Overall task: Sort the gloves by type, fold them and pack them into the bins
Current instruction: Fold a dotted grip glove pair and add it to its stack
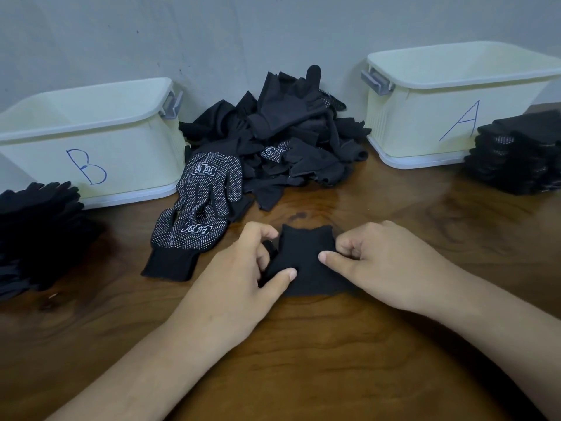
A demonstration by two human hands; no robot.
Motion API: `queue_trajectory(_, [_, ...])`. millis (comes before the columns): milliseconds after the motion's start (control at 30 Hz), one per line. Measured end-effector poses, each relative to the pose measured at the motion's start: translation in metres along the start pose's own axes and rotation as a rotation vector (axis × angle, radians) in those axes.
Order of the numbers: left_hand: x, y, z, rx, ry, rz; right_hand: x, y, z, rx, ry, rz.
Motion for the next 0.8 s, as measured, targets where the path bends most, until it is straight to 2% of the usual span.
queue_trajectory(100, [-0.005, -0.001, 0.001, -0.038, -0.087, -0.097, 0.003, 0.002, 0.009, -0.123, 0.146, 0.014])
queue_trajectory(167, [-0.014, -0.001, -0.001, -0.027, -0.145, -0.205, 0.015, 0.002, 0.014, -0.187, 0.172, 0.15])
queue_trajectory(233, [-0.021, 0.0, -0.006, 0.008, -0.207, -0.299, 0.027, 0.003, 0.012, -0.17, 0.175, 0.316])
queue_trajectory(333, [-0.017, 0.0, -0.012, 0.056, -0.24, -0.289, 0.032, 0.004, -0.001, -0.088, 0.193, 0.484])
queue_trajectory(500, [-0.011, 0.001, -0.011, 0.071, -0.089, -0.208, 0.025, 0.001, -0.008, -0.02, 0.163, 0.449])
queue_trajectory(567, [-0.017, 0.002, -0.006, 0.067, -0.037, -0.252, 0.026, 0.001, -0.007, -0.006, 0.167, 0.438])
queue_trajectory(700, [-0.031, 0.006, -0.005, 0.091, -0.207, -0.493, 0.028, 0.004, -0.005, 0.05, 0.145, 0.405])
queue_trajectory(800, [-0.03, 0.001, -0.007, 0.086, -0.301, -0.519, 0.033, 0.009, -0.003, 0.072, 0.164, 0.42])
Point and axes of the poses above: each hand's wrist, its own y-axis away from the middle knuckle, its own z-axis out of the back of the hand, x = y × z, the point moved 8 cm from there along -y, towards the middle knuckle, and after that the axes turned 6 degrees about -y, right-handed, at the moved point
